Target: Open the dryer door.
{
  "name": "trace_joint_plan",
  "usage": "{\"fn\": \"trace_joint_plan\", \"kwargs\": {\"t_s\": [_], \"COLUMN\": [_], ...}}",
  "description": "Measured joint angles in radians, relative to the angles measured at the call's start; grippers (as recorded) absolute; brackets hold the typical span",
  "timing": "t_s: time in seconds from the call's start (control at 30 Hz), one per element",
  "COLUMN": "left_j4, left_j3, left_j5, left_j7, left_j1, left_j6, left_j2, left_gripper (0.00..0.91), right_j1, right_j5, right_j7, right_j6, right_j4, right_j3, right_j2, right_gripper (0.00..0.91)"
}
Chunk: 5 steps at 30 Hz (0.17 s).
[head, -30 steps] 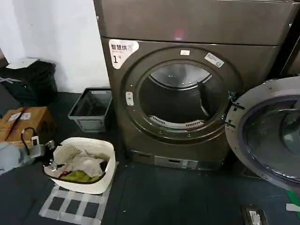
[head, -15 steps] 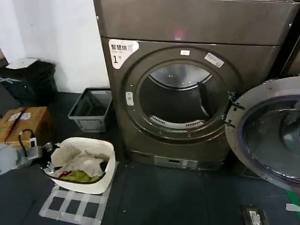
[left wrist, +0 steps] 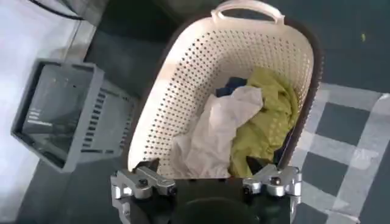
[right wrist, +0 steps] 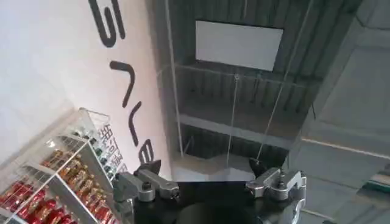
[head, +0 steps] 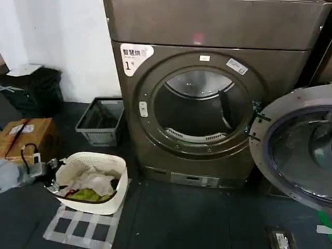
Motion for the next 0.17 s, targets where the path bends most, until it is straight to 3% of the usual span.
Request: {"fn": "trace_joint_plan", "kwargs": {"t_s": [0.17], "left_j4": [0.012], "left_j3": [0.0], "left_j5": [0.01], "left_j7": [0.011], "left_j1": [-0.001], "left_j6": [-0.001], "left_j2": [0.0], "left_gripper": [0.907], "right_j1": [-0.001], "right_j5": [-0.001], "right_j7": [-0.002], "right_j6": [0.0], "right_j4": [-0.002], "right_j3": [0.006], "right_j2": [-0.002], "right_gripper": [0.907]}}
